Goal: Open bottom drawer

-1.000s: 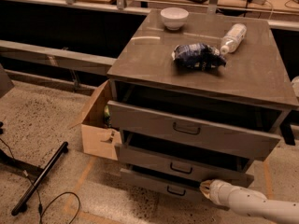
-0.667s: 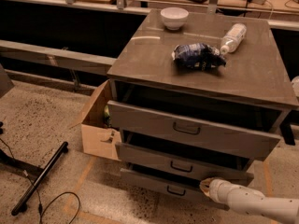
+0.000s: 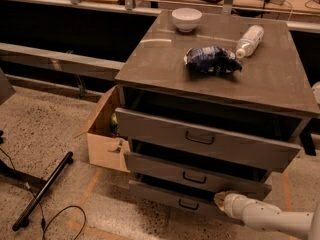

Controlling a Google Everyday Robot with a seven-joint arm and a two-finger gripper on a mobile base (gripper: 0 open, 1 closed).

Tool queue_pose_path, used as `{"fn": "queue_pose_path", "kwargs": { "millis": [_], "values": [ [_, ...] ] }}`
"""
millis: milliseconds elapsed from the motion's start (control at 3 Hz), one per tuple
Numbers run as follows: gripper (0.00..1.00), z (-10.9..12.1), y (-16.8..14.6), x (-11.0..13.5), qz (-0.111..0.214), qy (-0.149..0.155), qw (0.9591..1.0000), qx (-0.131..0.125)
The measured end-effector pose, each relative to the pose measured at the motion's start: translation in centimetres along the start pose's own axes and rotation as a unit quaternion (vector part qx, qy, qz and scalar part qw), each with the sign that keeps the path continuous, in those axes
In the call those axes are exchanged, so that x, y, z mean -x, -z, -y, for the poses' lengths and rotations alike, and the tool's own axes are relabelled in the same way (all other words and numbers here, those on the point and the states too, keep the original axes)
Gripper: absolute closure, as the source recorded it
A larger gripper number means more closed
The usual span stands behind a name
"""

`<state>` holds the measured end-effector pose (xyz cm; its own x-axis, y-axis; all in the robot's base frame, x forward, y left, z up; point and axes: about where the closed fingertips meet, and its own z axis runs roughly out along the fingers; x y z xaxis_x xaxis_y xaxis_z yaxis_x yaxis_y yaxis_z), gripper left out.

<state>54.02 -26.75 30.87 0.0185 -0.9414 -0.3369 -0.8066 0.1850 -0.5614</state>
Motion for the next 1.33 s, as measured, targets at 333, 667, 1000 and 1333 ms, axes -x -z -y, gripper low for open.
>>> {"fn": "queue_pose_path", "kwargs": {
  "millis": [333, 667, 1000, 1333],
  "values": [
    [1.00, -1.48, -0.88, -0.62, -0.005, 0.001, 1.0000, 0.006],
    [0.87, -1.73, -1.06, -0.63, -0.006, 0.001, 1.0000, 0.007],
    [0.64, -1.75, -1.13, -0.53, -0.005, 0.001, 1.0000, 0.007],
    [0.41, -1.92, -1.47, -0.19, -0.004, 0.010, 0.9999, 0.006]
  ]
}}
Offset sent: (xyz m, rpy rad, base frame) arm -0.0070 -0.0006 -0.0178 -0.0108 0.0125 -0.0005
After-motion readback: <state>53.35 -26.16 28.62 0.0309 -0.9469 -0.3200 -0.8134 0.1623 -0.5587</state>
